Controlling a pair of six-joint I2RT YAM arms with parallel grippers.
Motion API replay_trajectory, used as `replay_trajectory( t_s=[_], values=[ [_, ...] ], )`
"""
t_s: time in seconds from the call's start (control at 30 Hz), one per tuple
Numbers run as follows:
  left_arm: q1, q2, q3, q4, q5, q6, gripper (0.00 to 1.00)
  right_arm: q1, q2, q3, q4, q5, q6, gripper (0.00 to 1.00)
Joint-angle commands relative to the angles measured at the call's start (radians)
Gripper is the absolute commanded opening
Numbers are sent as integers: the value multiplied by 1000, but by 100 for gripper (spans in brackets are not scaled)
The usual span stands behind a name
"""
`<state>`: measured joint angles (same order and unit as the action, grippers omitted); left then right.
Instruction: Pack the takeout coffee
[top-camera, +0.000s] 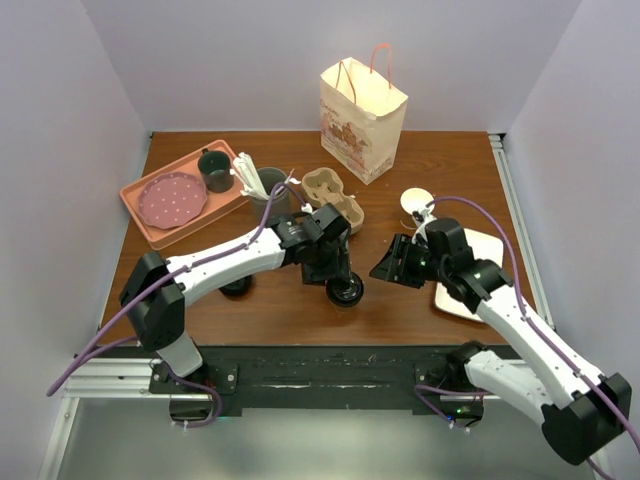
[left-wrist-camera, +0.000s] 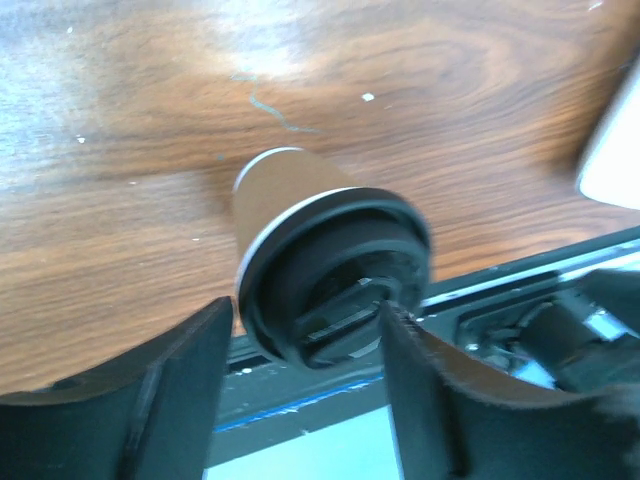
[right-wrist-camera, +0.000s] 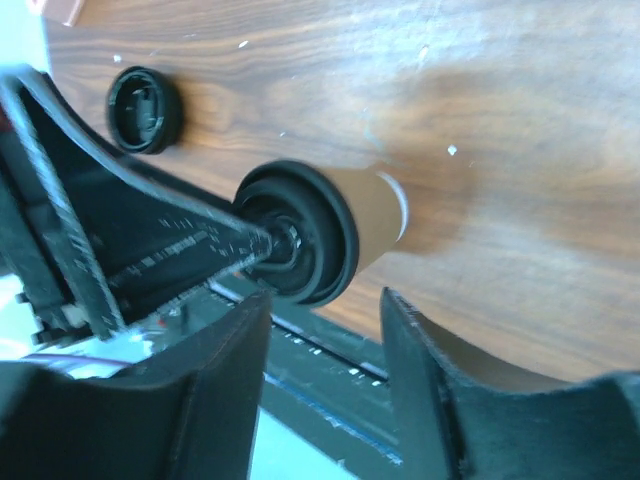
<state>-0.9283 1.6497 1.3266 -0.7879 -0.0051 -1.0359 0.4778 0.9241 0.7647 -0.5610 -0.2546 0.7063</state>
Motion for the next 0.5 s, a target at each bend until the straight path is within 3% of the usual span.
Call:
replay_trajectory(
  t_s=[0.0,0.23,0.47],
  values=[
    [8,-37,83,-11,-10,-65,68,-1,-63,-51,35,-61,131,56],
    [11,-68,77,-2,1,-52,70,-1,-39,-90,119,-100,162,59],
    [16,-158,42,-66,-75,25,61,1,74,53,58,-112,-16,47]
  ],
)
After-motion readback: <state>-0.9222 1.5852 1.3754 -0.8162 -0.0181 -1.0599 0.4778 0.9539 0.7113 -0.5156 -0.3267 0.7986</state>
